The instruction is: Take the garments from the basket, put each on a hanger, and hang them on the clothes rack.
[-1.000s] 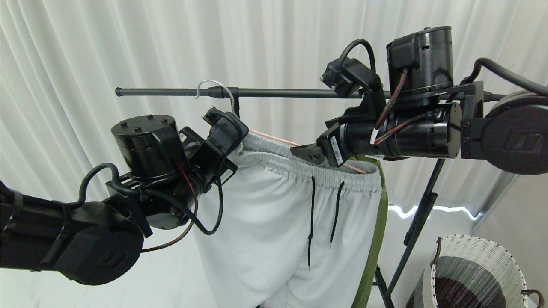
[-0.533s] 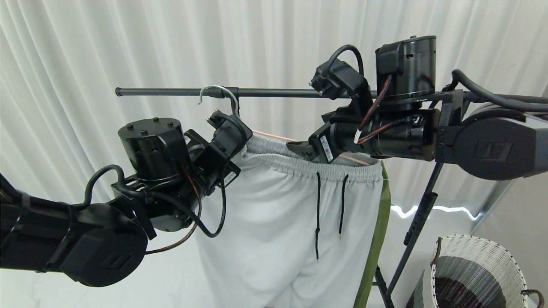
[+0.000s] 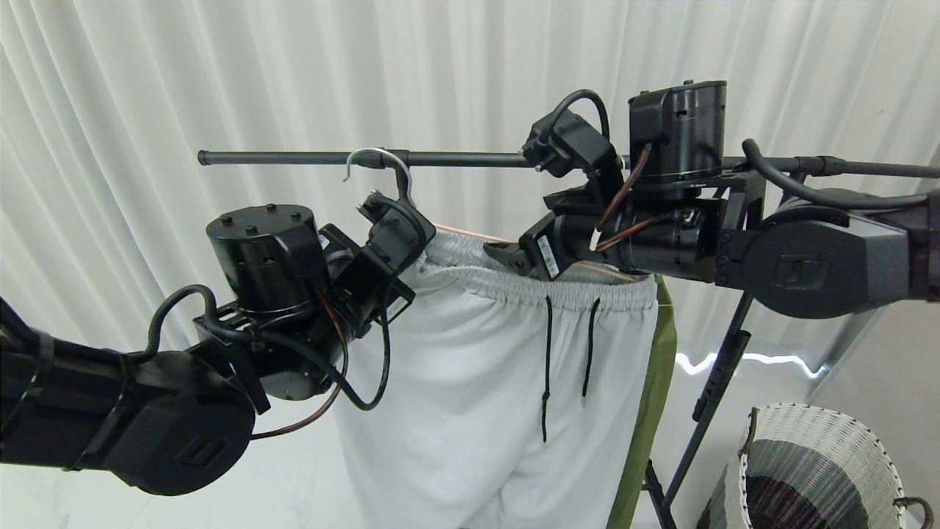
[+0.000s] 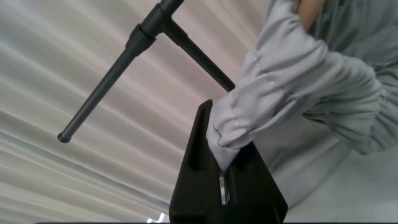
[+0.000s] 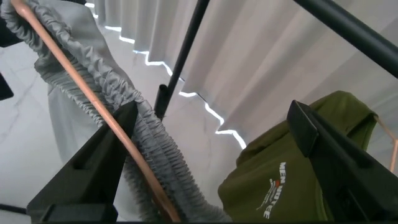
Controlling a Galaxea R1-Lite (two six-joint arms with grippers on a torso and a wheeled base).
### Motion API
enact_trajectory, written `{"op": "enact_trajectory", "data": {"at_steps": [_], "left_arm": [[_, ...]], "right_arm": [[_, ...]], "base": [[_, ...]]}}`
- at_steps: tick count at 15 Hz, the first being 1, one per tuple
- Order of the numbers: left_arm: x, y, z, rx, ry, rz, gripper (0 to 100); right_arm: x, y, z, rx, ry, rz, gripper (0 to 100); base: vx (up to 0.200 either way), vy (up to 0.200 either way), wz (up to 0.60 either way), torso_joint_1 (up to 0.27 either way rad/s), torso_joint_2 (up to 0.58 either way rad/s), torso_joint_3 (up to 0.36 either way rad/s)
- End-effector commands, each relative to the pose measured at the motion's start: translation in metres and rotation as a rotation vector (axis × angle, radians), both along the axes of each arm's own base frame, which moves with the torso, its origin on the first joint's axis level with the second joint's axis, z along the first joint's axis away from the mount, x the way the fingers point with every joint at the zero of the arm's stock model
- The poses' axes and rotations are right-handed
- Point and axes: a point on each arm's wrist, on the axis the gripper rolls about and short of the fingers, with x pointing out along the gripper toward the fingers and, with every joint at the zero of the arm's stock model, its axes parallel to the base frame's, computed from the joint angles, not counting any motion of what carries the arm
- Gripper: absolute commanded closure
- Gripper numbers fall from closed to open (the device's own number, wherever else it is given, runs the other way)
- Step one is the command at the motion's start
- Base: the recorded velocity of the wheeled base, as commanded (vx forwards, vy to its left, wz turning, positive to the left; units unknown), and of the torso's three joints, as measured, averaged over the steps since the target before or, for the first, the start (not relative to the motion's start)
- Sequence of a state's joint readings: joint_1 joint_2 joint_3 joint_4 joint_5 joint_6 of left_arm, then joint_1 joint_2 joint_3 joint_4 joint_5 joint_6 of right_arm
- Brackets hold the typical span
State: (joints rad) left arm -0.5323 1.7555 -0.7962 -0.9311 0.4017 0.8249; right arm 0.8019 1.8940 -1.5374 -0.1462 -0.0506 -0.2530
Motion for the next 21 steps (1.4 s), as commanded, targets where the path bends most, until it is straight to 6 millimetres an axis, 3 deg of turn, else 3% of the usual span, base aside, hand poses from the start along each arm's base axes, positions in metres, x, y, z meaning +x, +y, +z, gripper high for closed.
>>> {"op": "enact_trajectory", "data": {"at_steps": [1,8,12,16,21], "left_arm": [[0.0,0.0,-0.001,0.002,0.002,0.0,100],[-0.001,-0.004,-0.003,-0.007,0.01,-0.018,100],[-0.004,-0.01,-0.004,-0.006,0.015,-0.061,100],[-0.002,-0.016,-0.014,0.014,0.044,-0.07,100],[0.001,-0.014,-0.026,0.034,0.078,-0.059,100]], "right_arm": [[0.001,0.001,-0.002,-0.003,0.003,0.0,0],[0.005,0.0,-0.009,-0.017,-0.02,0.011,0],[-0.002,-0.004,-0.011,-0.034,0.025,0.136,0],[-0.016,-0.02,-0.002,-0.101,0.063,0.145,0],[-0.016,-0.033,0.006,-0.103,0.061,0.123,0]], "base": [[0.0,0.0,0.0,0.0,0.0,0.0],[0.0,0.0,0.0,0.0,0.0,0.0],[0.0,0.0,0.0,0.0,0.0,0.0],[0.0,0.0,0.0,0.0,0.0,0.0],[0.0,0.0,0.0,0.0,0.0,0.0]]}}
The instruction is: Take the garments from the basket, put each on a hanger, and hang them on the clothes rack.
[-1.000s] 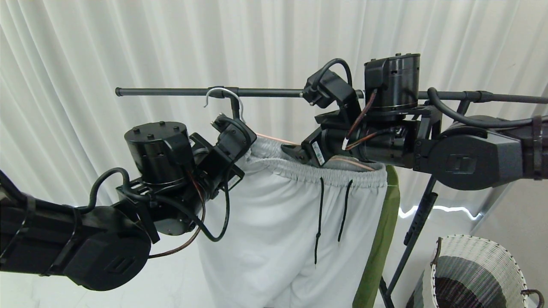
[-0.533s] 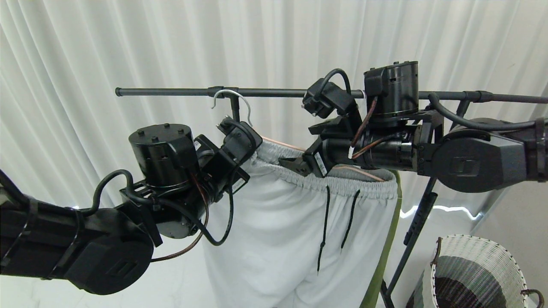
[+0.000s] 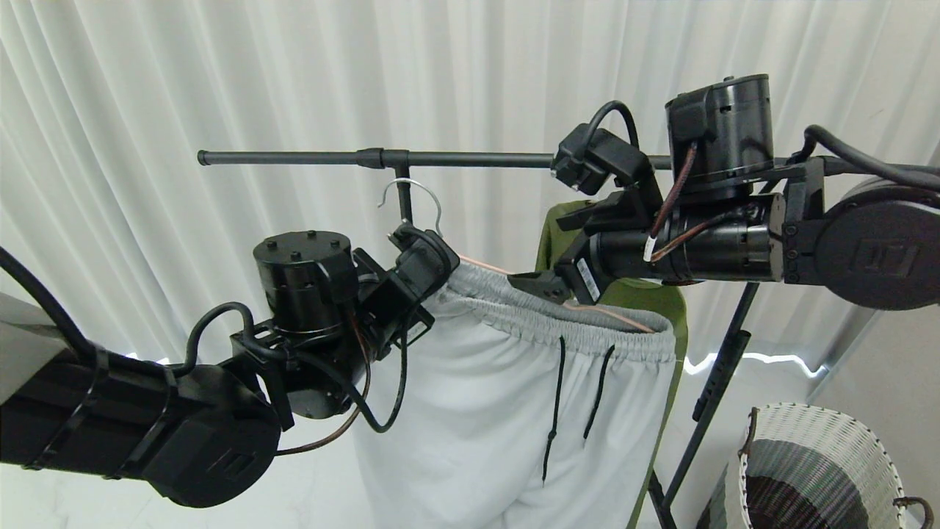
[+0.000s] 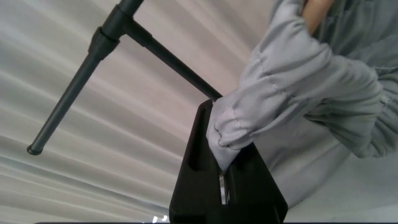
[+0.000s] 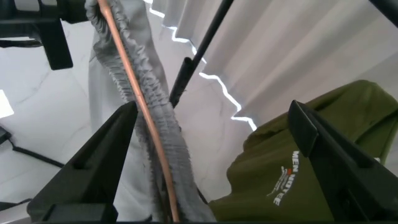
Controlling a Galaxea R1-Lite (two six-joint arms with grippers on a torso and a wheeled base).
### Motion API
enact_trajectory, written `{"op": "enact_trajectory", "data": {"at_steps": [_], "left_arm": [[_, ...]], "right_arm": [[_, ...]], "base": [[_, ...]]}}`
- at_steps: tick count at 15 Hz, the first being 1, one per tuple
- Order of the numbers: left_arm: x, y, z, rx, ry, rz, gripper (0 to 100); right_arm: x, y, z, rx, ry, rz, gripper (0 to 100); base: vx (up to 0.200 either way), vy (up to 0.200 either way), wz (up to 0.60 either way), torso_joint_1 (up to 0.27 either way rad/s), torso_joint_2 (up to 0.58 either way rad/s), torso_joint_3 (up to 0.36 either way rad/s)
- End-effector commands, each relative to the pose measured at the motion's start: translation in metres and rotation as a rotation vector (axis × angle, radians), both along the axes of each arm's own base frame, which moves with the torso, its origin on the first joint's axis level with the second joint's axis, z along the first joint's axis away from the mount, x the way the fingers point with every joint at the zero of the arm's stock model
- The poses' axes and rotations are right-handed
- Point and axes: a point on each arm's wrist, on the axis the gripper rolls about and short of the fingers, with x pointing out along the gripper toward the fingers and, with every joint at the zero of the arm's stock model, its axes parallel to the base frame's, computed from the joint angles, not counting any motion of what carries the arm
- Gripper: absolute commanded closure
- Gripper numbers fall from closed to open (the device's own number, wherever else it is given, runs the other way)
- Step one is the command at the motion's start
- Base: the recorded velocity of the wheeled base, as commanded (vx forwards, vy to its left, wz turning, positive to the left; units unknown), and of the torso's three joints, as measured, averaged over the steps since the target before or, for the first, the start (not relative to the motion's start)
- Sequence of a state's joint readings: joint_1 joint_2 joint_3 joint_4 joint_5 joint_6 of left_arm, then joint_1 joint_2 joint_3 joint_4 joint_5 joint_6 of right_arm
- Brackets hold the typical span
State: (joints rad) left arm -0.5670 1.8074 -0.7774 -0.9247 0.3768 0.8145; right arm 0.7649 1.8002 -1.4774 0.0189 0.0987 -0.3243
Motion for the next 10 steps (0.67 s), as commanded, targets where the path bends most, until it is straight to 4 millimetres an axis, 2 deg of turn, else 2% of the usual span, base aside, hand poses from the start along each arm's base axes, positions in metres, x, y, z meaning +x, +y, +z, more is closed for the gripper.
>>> {"op": "enact_trajectory", "data": {"at_steps": [1,7,10], "left_arm": [[0.0,0.0,-0.004,0.008,0.012,0.0,100],[-0.002,0.0,-0.003,0.005,0.01,-0.003,100],[-0.004,-0.001,-0.003,0.004,0.011,-0.007,100]], "right_arm": [[-0.001,-0.003,0.004,0.005,-0.007,-0.004,0],[0.011,-0.003,-0.021,-0.073,-0.035,-0.037,0],[0.021,0.003,-0.026,-0.069,-0.083,-0.08,0]], "base": [[0.0,0.0,0.0,0.0,0.0,0.0],[0.0,0.0,0.0,0.0,0.0,0.0],[0.0,0.0,0.0,0.0,0.0,0.0]]}}
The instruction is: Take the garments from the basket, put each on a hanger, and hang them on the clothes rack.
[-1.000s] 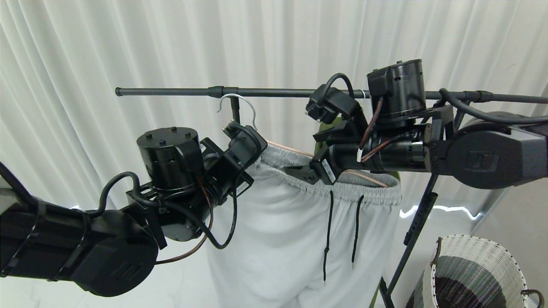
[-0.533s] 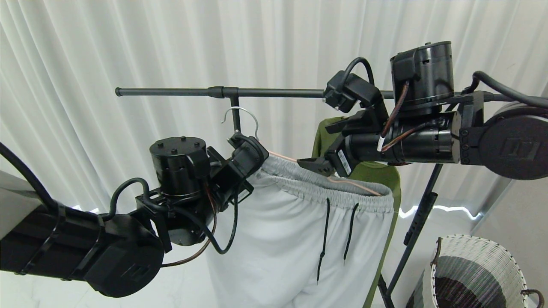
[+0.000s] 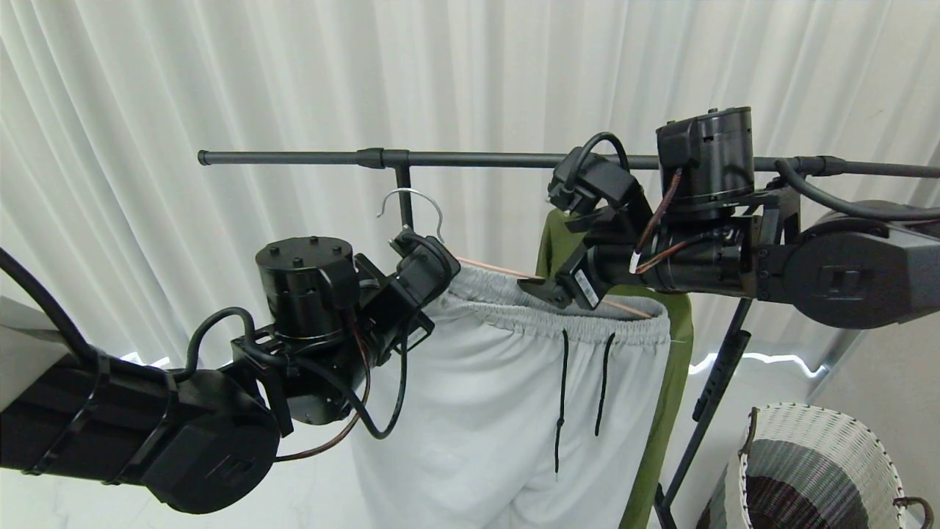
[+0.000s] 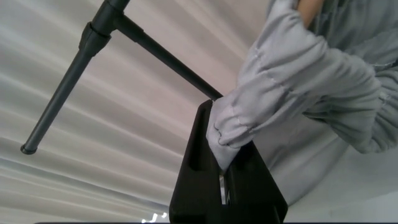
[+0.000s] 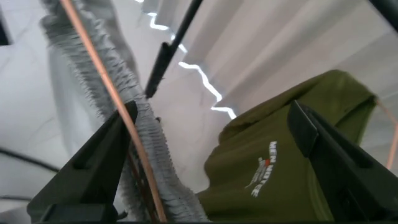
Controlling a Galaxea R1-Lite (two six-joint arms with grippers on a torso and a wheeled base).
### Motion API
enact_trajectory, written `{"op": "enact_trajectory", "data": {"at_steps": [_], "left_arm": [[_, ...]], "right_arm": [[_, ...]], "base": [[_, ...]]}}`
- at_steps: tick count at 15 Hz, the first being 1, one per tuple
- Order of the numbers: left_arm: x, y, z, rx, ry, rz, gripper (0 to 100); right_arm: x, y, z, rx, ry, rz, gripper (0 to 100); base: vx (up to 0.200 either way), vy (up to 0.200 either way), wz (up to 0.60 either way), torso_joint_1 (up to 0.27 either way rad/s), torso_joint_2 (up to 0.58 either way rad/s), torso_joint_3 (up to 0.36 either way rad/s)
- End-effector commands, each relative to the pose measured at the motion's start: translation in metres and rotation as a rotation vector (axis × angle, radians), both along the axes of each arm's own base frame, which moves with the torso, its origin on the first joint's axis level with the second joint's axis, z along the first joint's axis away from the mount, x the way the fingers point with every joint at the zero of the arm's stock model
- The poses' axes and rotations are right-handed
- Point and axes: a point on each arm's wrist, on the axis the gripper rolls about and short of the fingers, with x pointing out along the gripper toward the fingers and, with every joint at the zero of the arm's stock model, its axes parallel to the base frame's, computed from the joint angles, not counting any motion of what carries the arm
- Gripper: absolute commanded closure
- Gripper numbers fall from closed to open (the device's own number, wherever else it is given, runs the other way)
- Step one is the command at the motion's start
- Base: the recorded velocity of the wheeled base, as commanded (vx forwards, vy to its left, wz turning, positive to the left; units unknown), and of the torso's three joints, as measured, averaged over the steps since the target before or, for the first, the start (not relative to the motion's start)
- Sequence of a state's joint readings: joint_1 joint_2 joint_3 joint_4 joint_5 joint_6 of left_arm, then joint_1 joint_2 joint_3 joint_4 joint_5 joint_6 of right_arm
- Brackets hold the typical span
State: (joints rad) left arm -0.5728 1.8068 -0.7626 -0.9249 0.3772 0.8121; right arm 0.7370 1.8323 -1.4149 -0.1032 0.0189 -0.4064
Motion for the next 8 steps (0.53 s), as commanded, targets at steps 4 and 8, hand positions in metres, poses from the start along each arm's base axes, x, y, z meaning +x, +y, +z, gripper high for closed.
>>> {"op": "enact_trajectory", "data": {"at_steps": [4,8], "left_arm": [[-0.002,-0.002,-0.003,0.005,0.009,-0.008,100],[-0.006,-0.005,-0.002,-0.024,0.012,-0.016,100]], "right_arm": [[0.006,0.006,-0.01,0.0,-0.016,-0.001,0],[0.01,0.009,-0.02,0.002,-0.07,0.003,0]], "base": [[0.0,0.0,0.0,0.0,0.0,0.0],[0.0,0.0,0.0,0.0,0.0,0.0]]}}
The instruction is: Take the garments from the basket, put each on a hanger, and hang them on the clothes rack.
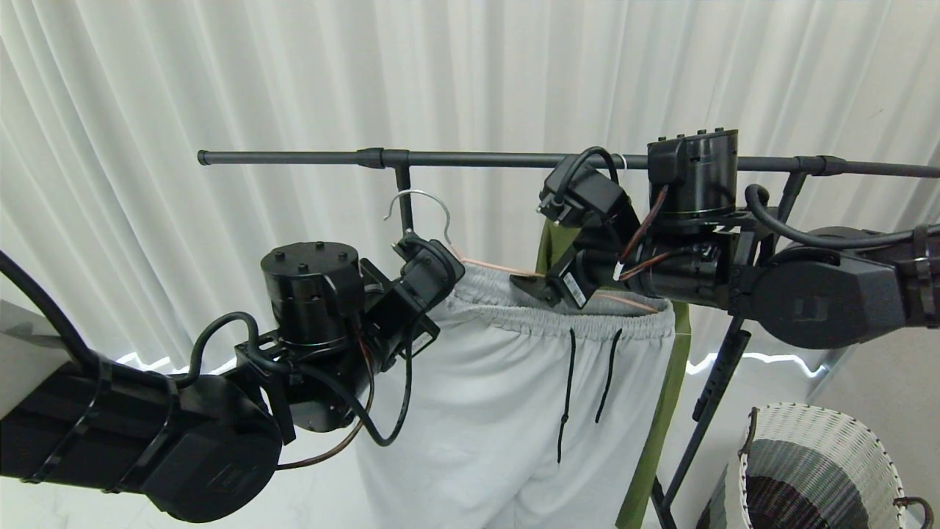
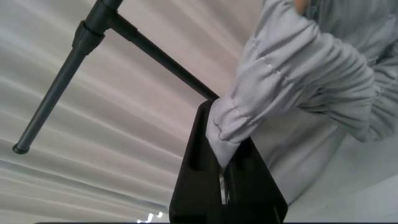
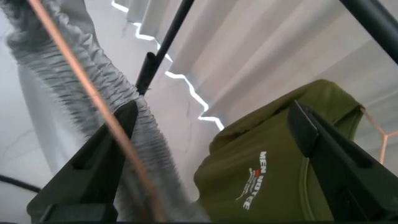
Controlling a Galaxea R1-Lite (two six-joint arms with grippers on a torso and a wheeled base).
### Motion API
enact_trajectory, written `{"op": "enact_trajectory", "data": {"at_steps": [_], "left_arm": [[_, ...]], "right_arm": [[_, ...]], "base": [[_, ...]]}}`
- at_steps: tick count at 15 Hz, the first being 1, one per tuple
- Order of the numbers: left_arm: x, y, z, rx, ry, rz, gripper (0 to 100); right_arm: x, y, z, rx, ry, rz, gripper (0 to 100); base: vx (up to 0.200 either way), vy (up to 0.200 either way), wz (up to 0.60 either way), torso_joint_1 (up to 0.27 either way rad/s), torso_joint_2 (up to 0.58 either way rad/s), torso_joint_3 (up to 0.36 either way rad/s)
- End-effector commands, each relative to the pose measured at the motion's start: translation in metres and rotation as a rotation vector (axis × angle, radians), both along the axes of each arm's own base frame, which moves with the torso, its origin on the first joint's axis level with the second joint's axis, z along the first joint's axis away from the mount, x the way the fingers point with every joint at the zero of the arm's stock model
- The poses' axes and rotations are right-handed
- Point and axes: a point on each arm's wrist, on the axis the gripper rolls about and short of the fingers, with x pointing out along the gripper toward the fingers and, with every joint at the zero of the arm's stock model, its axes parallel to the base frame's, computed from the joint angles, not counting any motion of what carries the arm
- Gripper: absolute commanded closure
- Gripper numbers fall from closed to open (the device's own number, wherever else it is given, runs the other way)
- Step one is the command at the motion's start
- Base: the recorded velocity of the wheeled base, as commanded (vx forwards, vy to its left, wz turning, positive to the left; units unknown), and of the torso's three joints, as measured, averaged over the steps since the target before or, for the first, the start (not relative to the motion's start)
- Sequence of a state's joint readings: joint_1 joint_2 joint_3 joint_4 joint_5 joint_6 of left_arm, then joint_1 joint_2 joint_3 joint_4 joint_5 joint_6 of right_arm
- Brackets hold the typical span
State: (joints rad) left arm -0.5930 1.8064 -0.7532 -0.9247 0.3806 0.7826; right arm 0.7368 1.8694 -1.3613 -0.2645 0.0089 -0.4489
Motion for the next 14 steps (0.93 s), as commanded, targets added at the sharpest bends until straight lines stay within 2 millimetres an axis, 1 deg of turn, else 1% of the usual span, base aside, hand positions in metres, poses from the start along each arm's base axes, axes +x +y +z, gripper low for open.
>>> {"op": "enact_trajectory", "data": {"at_steps": [1,5,8,10,14], "left_arm": [[-0.001,-0.001,0.0,-0.001,-0.001,-0.004,100],[-0.001,-0.002,0.001,-0.015,-0.003,-0.001,100],[0.0,-0.001,0.001,-0.054,0.003,0.047,100],[0.001,-0.002,0.001,-0.057,0.003,0.049,100],[0.004,-0.005,0.007,-0.073,-0.017,0.047,100]], "right_arm": [[0.002,0.002,-0.007,-0.013,0.005,-0.01,0],[0.002,0.001,-0.009,-0.017,-0.015,-0.017,0],[0.005,0.003,-0.012,-0.005,-0.099,-0.026,0],[0.005,0.003,-0.015,-0.018,-0.142,-0.029,0],[0.002,0.007,-0.024,-0.057,-0.256,-0.006,0]], "base": [[0.0,0.0,0.0,0.0,0.0,0.0],[0.0,0.0,0.0,0.0,0.0,0.0],[0.0,0.0,0.0,0.0,0.0,0.0],[0.0,0.0,0.0,0.0,0.0,0.0],[0.0,0.0,0.0,0.0,0.0,0.0]]}}
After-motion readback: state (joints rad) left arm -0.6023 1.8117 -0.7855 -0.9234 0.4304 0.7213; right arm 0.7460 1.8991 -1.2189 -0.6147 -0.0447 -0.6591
